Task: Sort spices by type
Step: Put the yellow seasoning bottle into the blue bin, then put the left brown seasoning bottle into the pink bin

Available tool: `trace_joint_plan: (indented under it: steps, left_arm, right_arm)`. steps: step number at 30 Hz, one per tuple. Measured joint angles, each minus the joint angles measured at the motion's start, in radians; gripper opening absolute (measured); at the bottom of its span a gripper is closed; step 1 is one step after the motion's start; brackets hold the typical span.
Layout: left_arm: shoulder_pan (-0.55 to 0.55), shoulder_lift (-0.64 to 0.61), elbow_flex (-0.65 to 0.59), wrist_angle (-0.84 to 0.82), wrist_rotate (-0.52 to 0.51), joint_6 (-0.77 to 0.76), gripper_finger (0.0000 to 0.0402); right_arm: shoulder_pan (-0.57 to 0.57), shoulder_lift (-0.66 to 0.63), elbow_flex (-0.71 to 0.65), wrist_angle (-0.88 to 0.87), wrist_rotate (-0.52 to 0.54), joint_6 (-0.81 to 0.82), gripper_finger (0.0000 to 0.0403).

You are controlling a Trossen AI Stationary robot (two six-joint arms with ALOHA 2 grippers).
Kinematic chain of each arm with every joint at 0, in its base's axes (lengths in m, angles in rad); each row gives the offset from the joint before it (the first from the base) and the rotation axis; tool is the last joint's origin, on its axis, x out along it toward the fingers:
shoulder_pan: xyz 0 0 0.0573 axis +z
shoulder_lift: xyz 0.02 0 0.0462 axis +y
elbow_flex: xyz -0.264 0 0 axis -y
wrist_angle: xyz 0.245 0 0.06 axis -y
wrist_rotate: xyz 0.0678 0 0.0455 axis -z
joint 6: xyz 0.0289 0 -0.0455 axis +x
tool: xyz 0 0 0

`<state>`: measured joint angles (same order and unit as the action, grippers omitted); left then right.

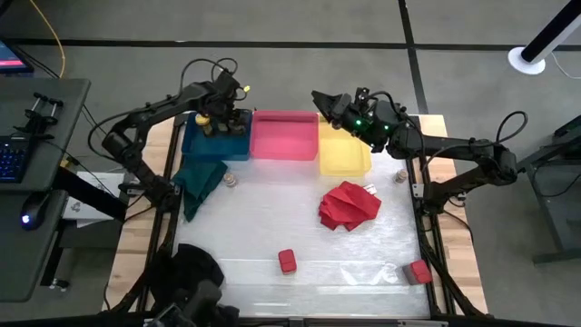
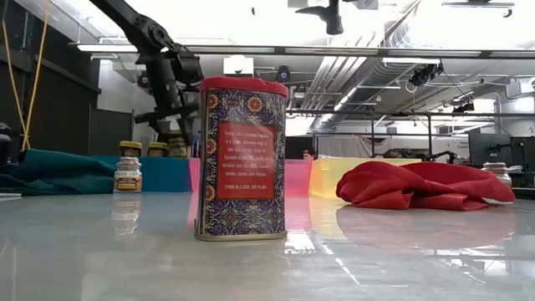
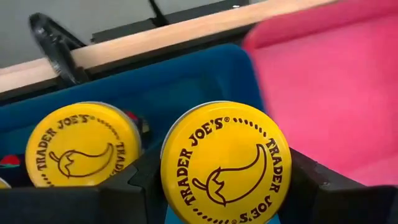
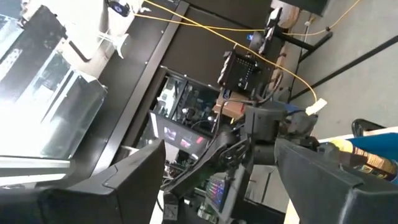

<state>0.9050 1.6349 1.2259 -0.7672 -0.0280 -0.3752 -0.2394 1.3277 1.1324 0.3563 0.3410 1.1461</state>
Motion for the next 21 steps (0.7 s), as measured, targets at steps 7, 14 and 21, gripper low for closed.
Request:
trace_joint_plan:
  steps: [7, 14, 21]
  left_arm:
    - [0.012, 0.041, 0.000, 0.020, -0.033, -0.063, 0.0224]
    - [0.011, 0.048, 0.000, 0.035, -0.042, -0.060, 0.0277]
    - [0.016, 0.046, 0.046, 0.035, -0.043, -0.056, 0.0277]
  right_arm:
    - [0.000, 0.000, 0.000, -0.002, -0.001, -0.001, 0.0296]
    - [0.000, 0.000, 0.000, -0.002, -0.001, -0.002, 0.0296]
    - [-0.001, 0.000, 0.000, -0.001, -0.001, -0.002, 0.0296]
